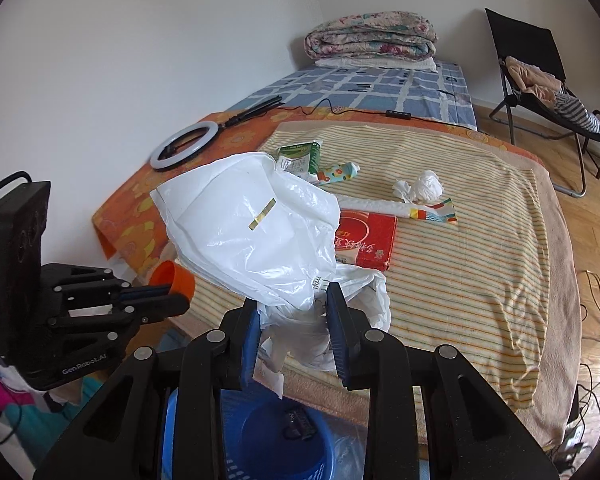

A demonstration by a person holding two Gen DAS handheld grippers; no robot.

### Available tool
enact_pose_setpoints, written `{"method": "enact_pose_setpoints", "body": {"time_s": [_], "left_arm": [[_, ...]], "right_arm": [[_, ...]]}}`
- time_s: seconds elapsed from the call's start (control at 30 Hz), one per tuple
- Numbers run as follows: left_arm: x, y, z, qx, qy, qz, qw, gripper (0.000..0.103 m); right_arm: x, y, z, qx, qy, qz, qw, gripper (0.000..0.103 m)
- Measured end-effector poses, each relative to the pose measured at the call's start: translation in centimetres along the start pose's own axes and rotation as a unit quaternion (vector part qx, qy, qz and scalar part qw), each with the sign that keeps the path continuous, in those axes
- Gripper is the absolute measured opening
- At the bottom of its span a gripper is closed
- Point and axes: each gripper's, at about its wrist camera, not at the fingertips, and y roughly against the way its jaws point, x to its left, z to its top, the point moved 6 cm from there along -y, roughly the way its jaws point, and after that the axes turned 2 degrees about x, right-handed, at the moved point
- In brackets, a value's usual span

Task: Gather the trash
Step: 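Carry cup and bag over the basket and open both grippers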

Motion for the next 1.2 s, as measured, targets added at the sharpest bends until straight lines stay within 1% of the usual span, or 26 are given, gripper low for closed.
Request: {"method": "enact_pose_setpoints", "body": {"time_s": [0.17,0.4,0.63,0.77,0.87,1.07,1.2], "left_arm": [[-1.4,-0.5,-2.0,0.013,-0.014,-0.004,0.9998,0.003],[-2.4,-1.3,-5.4,0.040,-0.015,-0.014,0.9990,0.003],[-2.9,-3.1,-9.2,0.079,-0.011,-0.022,0.9966,0.003],[-2.6,-4.2,-11.2,0.103,0.003,-0.026,0.9943,0.003],[-2.7,-5.0,-12.6,0.123,0.005,-0.027,0.9921,0.003],[-3.3,-6.6,-15.2,0.164,0.008,-0.033,0.9858,0.003],[-3.7,-7.0,-15.8,0.173,0.001,-0.028,0.9846,0.003]], "right_arm": [[1.0,0.8,-3.0,0.015,-0.001,0.005,1.000,0.029],[2.0,1.1,-7.3,0.041,-0.010,0.013,0.999,0.029],[2.8,0.6,-11.7,0.072,-0.020,0.020,0.997,0.029],[3.1,0.0,-13.8,0.088,-0.023,0.022,0.996,0.029],[3.4,-0.7,-15.1,0.103,-0.029,0.028,0.994,0.029],[4.2,-1.9,-17.3,0.128,-0.018,0.032,0.991,0.029],[4.3,-2.5,-18.2,0.146,-0.016,0.035,0.989,0.031]]}}
